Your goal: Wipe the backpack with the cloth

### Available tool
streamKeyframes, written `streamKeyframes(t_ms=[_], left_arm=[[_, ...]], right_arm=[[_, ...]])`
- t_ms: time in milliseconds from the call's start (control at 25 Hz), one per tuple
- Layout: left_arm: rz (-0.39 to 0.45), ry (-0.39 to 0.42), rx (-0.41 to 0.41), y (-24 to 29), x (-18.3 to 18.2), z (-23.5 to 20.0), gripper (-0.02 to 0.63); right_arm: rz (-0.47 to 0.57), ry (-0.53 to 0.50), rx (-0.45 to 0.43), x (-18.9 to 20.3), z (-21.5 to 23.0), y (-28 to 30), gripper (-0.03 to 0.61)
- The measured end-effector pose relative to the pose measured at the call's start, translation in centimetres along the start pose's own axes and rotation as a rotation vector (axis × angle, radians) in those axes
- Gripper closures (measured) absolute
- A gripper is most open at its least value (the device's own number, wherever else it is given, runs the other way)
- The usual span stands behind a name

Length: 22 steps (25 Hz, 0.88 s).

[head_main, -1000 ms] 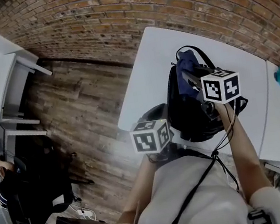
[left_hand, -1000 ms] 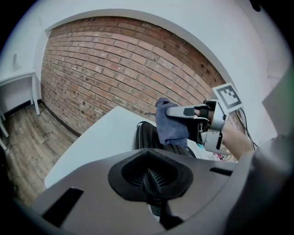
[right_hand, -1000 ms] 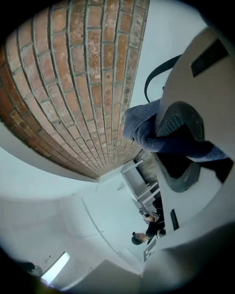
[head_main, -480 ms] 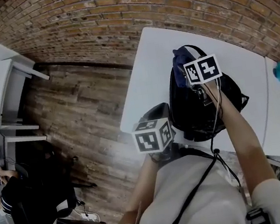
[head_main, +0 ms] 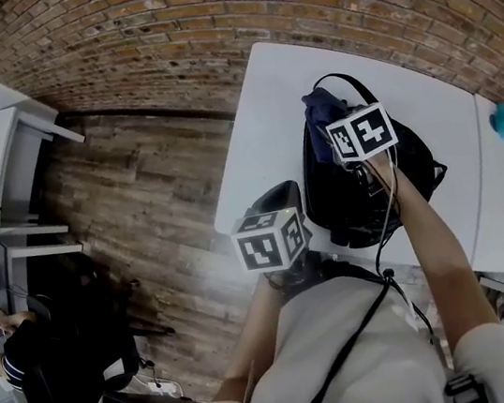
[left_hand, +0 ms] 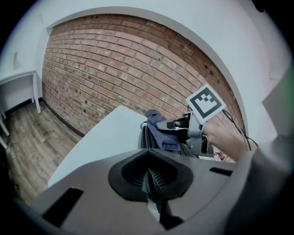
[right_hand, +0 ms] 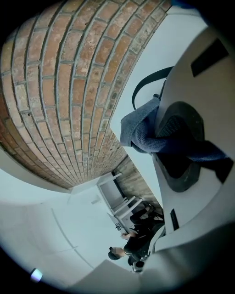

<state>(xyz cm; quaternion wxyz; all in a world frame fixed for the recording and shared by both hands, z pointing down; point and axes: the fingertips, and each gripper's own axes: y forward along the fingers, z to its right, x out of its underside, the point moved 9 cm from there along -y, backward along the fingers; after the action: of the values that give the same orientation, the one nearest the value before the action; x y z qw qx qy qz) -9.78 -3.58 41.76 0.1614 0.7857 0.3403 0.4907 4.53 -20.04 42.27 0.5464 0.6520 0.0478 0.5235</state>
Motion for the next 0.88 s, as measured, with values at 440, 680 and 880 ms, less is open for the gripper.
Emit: streamKeyframes(t_ms=[440,680,880], left_arm=[[0.004,0.003,-0.006,-0.5,0.6,0.5,0.611],[0.000,0.003,-0.007,-0.7,1.0,0.6,0.611],[-0.003,0.004,-0.006,-1.0,1.2,0.6,0.611]], right_arm=[[-0.021,-0.042,-0.030,2.0,-2.5,-1.2,0.532],[-0.027,-0.082,-0.074,3.6,-4.5,-2.2,0.531],[-0.041,-0.109,-0.083,5.0,-5.9,-2.9,0.531]])
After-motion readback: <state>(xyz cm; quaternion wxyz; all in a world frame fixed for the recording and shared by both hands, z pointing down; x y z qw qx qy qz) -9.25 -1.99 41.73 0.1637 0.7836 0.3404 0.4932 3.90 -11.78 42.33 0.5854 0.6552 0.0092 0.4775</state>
